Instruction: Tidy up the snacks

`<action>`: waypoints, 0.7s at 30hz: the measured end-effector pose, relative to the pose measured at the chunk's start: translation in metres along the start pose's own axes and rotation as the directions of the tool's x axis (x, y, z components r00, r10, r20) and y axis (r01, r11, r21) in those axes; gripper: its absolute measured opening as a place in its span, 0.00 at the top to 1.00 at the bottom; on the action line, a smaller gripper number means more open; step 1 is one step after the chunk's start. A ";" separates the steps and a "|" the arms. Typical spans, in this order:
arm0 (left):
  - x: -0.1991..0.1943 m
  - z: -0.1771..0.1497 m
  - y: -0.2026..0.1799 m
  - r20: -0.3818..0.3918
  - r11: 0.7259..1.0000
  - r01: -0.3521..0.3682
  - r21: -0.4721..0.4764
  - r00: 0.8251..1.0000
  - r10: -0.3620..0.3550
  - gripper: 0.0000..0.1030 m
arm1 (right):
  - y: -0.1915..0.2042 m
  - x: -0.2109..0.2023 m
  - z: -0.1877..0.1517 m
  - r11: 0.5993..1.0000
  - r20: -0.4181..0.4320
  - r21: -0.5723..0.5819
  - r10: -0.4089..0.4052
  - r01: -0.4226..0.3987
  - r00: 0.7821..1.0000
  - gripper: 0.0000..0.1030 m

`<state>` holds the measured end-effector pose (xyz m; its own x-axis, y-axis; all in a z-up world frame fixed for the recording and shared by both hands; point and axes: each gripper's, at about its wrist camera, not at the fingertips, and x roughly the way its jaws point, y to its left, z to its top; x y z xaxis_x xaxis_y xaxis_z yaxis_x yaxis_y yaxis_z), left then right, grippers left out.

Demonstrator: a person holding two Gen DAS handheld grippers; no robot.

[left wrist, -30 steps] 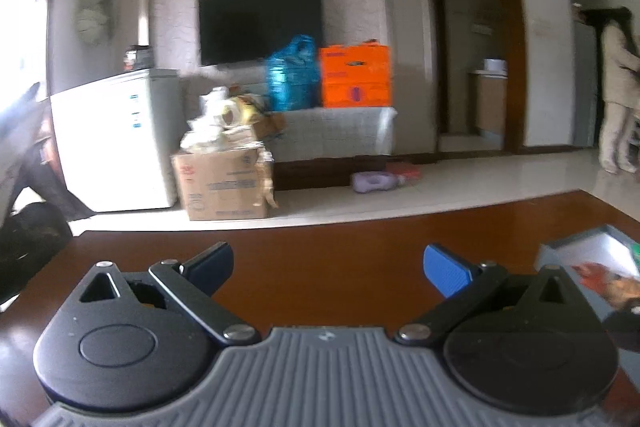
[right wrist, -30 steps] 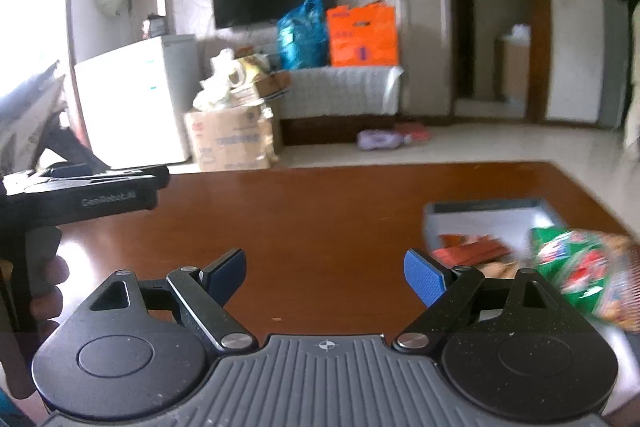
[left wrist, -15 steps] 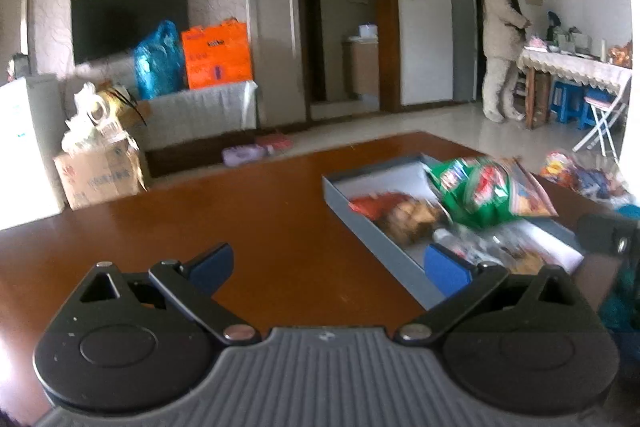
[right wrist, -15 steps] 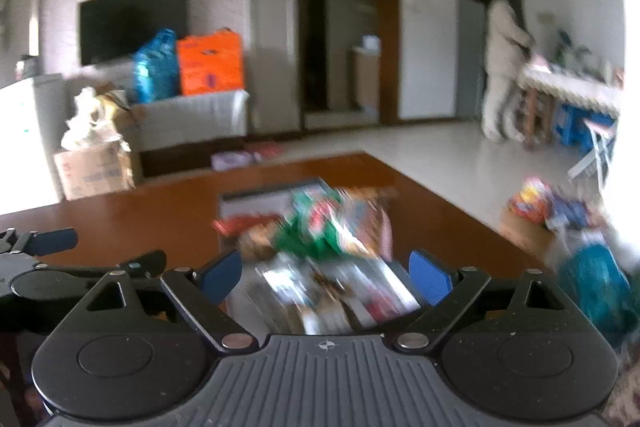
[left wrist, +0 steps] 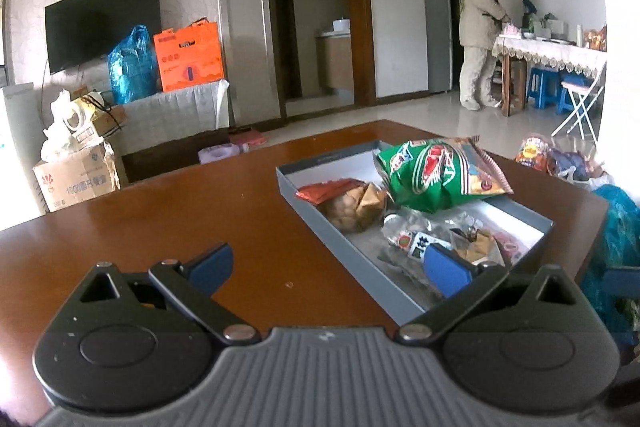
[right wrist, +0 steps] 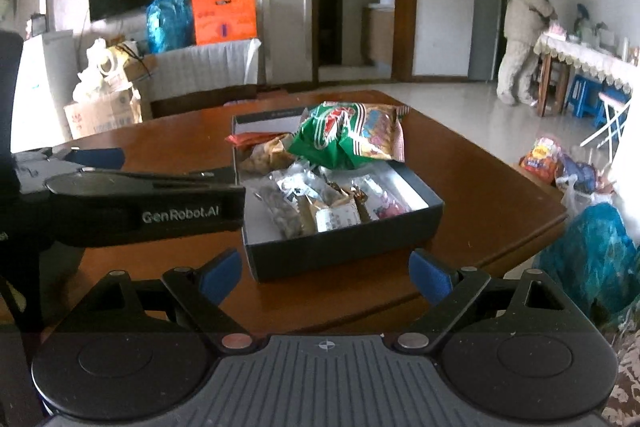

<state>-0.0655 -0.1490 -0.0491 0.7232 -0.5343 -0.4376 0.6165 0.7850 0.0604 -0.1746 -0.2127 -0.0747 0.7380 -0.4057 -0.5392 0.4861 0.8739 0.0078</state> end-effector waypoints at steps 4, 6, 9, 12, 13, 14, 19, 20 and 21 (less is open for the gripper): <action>0.001 0.000 -0.002 0.000 1.000 0.012 -0.002 1.000 -0.012 0.00 | -0.004 -0.002 0.002 1.000 -0.005 0.002 0.009 -0.009 1.000 0.10; 0.001 -0.001 -0.002 0.002 1.000 0.017 -0.001 1.000 -0.017 0.00 | -0.004 -0.001 0.002 1.000 -0.010 -0.003 0.018 -0.018 1.000 0.10; 0.003 -0.001 -0.003 -0.001 1.000 0.022 0.001 1.000 -0.022 0.00 | -0.003 -0.001 0.001 1.000 -0.012 -0.011 0.027 -0.027 1.000 0.09; 0.005 -0.002 -0.003 -0.010 1.000 0.023 0.010 1.000 -0.022 0.00 | -0.004 -0.003 0.001 0.999 -0.015 -0.009 0.035 -0.035 0.999 0.09; 0.006 -0.002 -0.003 -0.009 1.000 0.025 0.010 1.000 -0.024 0.00 | -0.005 -0.004 0.001 0.999 -0.015 -0.008 0.036 -0.037 0.999 0.09; 0.005 -0.002 -0.003 -0.007 1.000 0.027 0.011 1.000 -0.026 0.00 | -0.005 -0.004 0.001 0.999 -0.015 -0.007 0.039 -0.039 0.999 0.09; 0.006 -0.002 -0.005 -0.005 0.999 0.023 0.027 1.000 -0.023 0.00 | -0.004 -0.004 0.002 0.999 -0.024 -0.017 0.036 -0.036 0.999 0.09; 0.006 -0.002 -0.005 -0.004 0.999 0.026 0.027 1.000 -0.026 0.00 | -0.004 -0.003 0.002 0.999 -0.031 -0.020 0.032 -0.033 0.999 0.09; 0.006 -0.002 -0.006 -0.002 0.999 0.027 0.027 1.000 -0.027 0.00 | -0.004 -0.001 0.002 0.999 -0.040 -0.023 0.030 -0.031 0.999 0.09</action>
<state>-0.0654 -0.1558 -0.0542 0.7059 -0.5544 -0.4409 0.6437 0.7619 0.0725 -0.1762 -0.2160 -0.0721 0.7333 -0.3681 -0.5717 0.4521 0.8920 0.0056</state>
